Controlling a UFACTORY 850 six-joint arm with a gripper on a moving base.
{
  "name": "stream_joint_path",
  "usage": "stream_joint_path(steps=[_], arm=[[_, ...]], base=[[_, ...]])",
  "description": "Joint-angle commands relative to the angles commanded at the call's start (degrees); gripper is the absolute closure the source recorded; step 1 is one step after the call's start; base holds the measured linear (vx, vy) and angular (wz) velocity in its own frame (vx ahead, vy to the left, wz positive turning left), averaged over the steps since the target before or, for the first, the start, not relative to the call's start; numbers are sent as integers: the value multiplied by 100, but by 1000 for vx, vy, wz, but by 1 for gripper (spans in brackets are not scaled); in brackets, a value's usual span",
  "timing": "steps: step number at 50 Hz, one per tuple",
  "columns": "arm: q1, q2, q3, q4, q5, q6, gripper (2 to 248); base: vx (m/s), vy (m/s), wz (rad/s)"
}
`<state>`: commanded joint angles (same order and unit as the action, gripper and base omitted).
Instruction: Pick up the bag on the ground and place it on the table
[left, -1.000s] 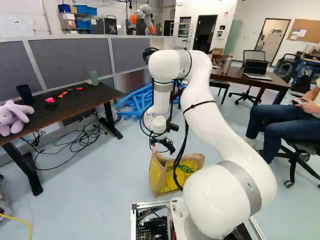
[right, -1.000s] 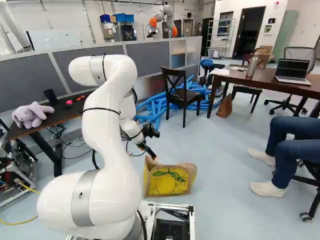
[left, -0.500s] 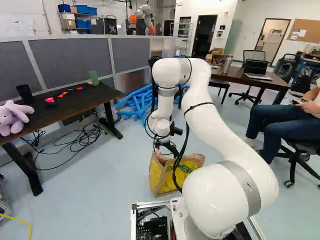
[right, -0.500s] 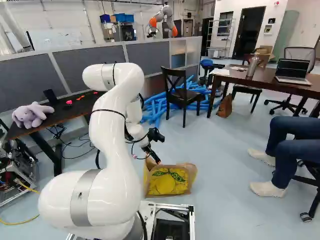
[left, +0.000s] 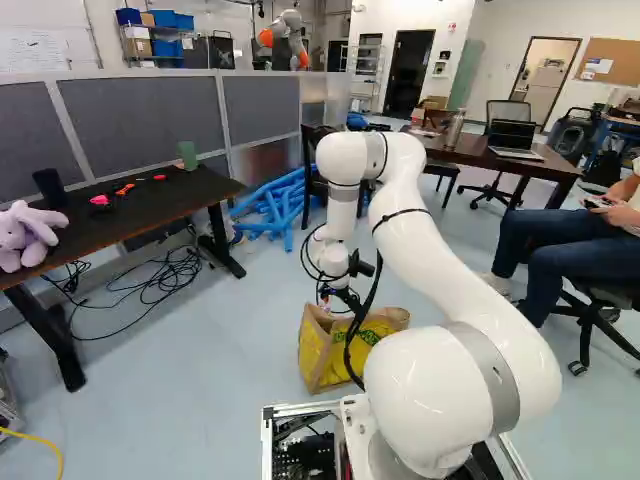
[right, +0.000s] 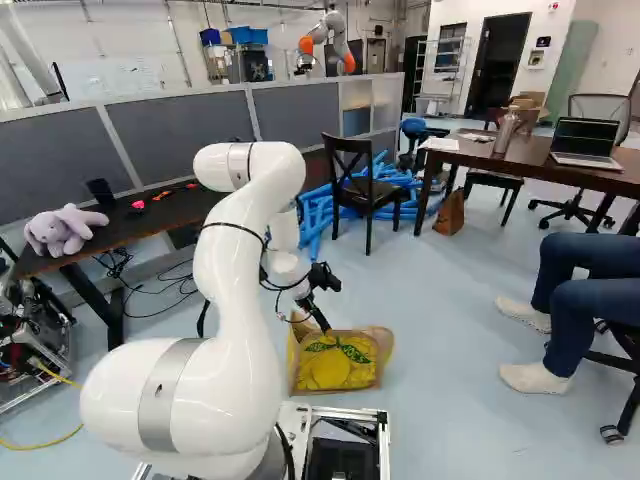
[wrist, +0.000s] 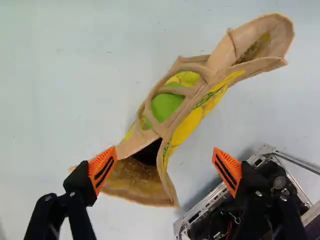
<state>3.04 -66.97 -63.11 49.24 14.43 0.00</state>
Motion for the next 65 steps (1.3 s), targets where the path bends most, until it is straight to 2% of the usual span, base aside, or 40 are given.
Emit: stream_joint_path(steps=[12, 18, 65], arm=[[-55, -275, -238, 0, 0, 0, 3], [-58, -409, -349, 0, 0, 185, 3], [-57, -1446, -1247, 0, 0, 2953, 3]], base=[[0, 0, 0], [0, 0, 0], [0, 0, 0]])
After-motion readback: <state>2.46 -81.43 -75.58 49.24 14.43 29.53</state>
